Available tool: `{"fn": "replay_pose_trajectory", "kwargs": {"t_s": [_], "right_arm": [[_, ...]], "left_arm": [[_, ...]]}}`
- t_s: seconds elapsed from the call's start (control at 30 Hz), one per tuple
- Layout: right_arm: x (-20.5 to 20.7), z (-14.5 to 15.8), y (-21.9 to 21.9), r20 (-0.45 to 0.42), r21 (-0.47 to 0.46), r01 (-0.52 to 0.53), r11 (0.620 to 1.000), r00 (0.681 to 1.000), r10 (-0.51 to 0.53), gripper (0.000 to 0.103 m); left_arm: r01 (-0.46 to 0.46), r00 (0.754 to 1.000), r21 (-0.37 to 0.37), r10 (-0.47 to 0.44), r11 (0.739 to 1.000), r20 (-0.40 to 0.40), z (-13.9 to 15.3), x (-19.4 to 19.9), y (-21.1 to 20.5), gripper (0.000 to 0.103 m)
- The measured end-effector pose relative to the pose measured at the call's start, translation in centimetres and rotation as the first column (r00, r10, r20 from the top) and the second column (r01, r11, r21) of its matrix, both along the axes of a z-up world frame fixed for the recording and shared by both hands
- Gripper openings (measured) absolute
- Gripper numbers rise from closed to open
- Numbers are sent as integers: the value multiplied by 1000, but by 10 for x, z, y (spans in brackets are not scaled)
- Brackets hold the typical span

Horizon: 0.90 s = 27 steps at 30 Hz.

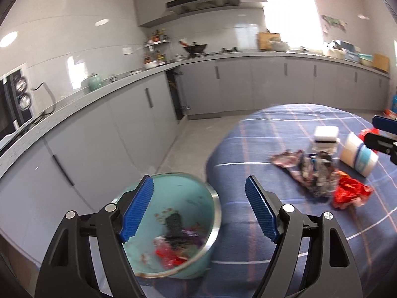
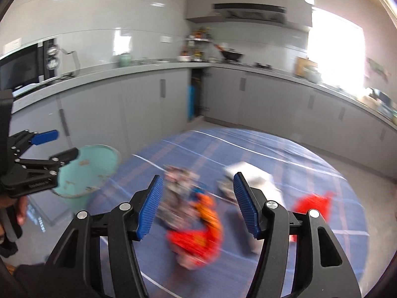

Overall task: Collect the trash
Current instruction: 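Grasp the patterned cloth with the left gripper while the right grasps the orange wrapper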

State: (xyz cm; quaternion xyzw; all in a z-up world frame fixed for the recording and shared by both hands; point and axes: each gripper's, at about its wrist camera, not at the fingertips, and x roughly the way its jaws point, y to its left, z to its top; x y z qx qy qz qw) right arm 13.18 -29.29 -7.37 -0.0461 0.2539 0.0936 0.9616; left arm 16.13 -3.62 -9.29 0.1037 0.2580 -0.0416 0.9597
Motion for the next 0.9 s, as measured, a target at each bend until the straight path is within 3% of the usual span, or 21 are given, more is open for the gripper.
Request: {"fn": "replay_pose_trajectory", "kwargs": {"t_s": [0.13, 0.33, 0.63, 0.9], "right_arm": [[-12, -13, -47, -21, 5, 107, 994, 994, -107, 59], [-23, -29, -84, -45, 20, 191, 981, 981, -190, 59], [-33, -38, -110, -45, 47, 244, 969, 969, -242, 59], [-25, -49, -122, -81, 49, 294, 955, 954, -289, 59]], "left_arm": [[50, 999, 8, -50, 999, -7, -3, -1, -31, 76], [119, 993, 20, -119, 993, -6, 0, -4, -77, 76], [201, 979, 78, -198, 977, -47, -19, 9, -133, 77], [218, 970, 89, -206, 972, -129, -45, 29, -154, 77]]}}
